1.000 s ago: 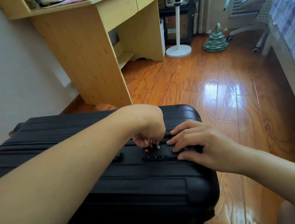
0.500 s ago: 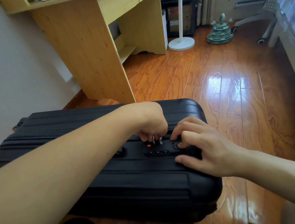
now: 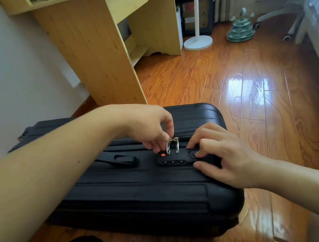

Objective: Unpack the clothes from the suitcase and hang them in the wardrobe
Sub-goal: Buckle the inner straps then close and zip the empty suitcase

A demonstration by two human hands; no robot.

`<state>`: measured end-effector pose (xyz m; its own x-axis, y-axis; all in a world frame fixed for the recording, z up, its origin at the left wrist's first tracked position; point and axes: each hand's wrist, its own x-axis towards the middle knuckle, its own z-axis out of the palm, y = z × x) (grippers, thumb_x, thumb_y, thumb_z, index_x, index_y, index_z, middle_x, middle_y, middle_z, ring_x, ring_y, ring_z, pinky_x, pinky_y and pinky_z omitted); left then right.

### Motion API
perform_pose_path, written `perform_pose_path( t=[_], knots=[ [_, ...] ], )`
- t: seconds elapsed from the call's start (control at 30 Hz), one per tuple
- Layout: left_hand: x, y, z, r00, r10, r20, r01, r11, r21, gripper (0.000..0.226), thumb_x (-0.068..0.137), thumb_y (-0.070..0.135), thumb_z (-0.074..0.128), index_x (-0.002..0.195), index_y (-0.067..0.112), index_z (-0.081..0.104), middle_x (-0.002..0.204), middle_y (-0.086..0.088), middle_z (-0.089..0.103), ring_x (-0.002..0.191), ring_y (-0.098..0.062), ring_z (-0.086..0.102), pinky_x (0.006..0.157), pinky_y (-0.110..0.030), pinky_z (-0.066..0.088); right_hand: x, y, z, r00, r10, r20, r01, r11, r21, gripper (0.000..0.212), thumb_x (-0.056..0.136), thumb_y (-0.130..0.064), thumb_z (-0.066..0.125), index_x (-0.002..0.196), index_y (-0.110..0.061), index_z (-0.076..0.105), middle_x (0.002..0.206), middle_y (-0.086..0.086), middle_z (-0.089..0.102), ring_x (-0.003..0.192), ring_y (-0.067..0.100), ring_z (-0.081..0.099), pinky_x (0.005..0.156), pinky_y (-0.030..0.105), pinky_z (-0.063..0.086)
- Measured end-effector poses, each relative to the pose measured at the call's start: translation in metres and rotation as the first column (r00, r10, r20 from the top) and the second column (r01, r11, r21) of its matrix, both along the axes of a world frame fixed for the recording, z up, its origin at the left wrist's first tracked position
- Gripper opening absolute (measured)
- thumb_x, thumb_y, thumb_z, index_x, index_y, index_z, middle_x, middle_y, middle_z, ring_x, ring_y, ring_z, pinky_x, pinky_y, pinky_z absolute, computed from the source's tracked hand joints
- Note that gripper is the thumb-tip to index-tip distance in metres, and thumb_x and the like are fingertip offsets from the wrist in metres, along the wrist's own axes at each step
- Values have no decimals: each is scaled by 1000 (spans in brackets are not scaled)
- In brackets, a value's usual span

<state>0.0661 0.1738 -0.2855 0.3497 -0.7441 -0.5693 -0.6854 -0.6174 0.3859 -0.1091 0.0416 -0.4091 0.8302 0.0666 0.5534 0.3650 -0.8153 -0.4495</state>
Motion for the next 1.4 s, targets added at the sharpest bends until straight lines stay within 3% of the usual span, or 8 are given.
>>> perform_pose_path(
  t=[0.17, 0.37, 0.5, 0.8, 0.93, 1.07, 1.2, 1.4],
  knots=[
    [9, 13, -13, 996, -90, -5, 89, 987, -131, 9, 91, 16, 75, 98, 21, 71, 85, 2, 78, 81, -15, 73, 79, -29, 60, -1, 1, -1, 1000, -4, 0, 4, 1000, -8, 21, 88, -27, 70, 80, -11, 59, 109, -4, 62, 103, 17, 53, 88, 32, 45],
    [8, 25, -24, 978, -171, 120, 200, 934, -296, 22, 93, 12, 72, 109, 28, 72, 87, 8, 75, 80, -5, 71, 78, -27, 56, -1, 2, -1, 1000, 0, 0, 0, 1000, -6, 19, 88, -24, 71, 81, -11, 59, 109, -3, 62, 103, 18, 53, 88, 33, 45],
    [10, 27, -26, 911, -306, 276, 384, 874, -297, 20, 93, 18, 73, 110, 30, 75, 95, 15, 68, 86, 1, 64, 76, -16, 51, -4, 4, 2, 1000, 1, -8, -1, 1000, -10, 19, 87, -24, 72, 81, -13, 58, 110, -3, 62, 104, 18, 52, 88, 32, 45],
    [16, 26, -33, 710, -482, 513, 681, 655, -328, 10, 94, 20, 71, 99, 26, 77, 106, 14, 69, 98, -7, 63, 85, -30, 52, -4, 3, 2, 1000, -1, -17, 1, 1000, -7, 19, 88, -26, 72, 82, -14, 58, 110, -5, 61, 104, 15, 52, 88, 31, 45],
    [19, 33, -38, 691, -458, 558, 706, 593, -387, 16, 97, 25, 65, 103, 25, 80, 109, 11, 69, 99, -5, 61, 84, -16, 47, -3, 3, 2, 1000, -1, -8, 1, 1000, -9, 19, 88, -25, 71, 82, -13, 59, 110, -3, 62, 102, 17, 53, 87, 33, 45],
    [21, 35, -40, 699, -465, 544, 703, 587, -402, 18, 99, 27, 63, 106, 25, 80, 107, 12, 69, 97, -6, 60, 82, -17, 48, -3, 2, 1, 1000, 1, -10, -1, 1000, -5, 19, 88, -24, 72, 81, -12, 59, 110, -4, 62, 103, 17, 53, 88, 33, 45],
    [24, 28, -38, 621, -533, 575, 772, 543, -330, 15, 99, 23, 67, 108, 25, 78, 109, 13, 70, 103, -8, 59, 85, -20, 50, -2, 2, 1, 1000, -6, -17, 6, 1000, -7, 19, 88, -25, 72, 81, -12, 59, 110, -4, 62, 103, 16, 53, 88, 33, 45],
    [26, 22, -38, 636, -563, 528, 763, 563, -318, 17, 98, 24, 67, 112, 28, 77, 113, 13, 66, 102, -1, 59, 89, -3, 34, -2, 2, 0, 1000, -18, -14, 18, 1000, -8, 19, 87, -25, 73, 81, -12, 60, 110, -5, 62, 101, 16, 53, 87, 34, 45]
  ],
)
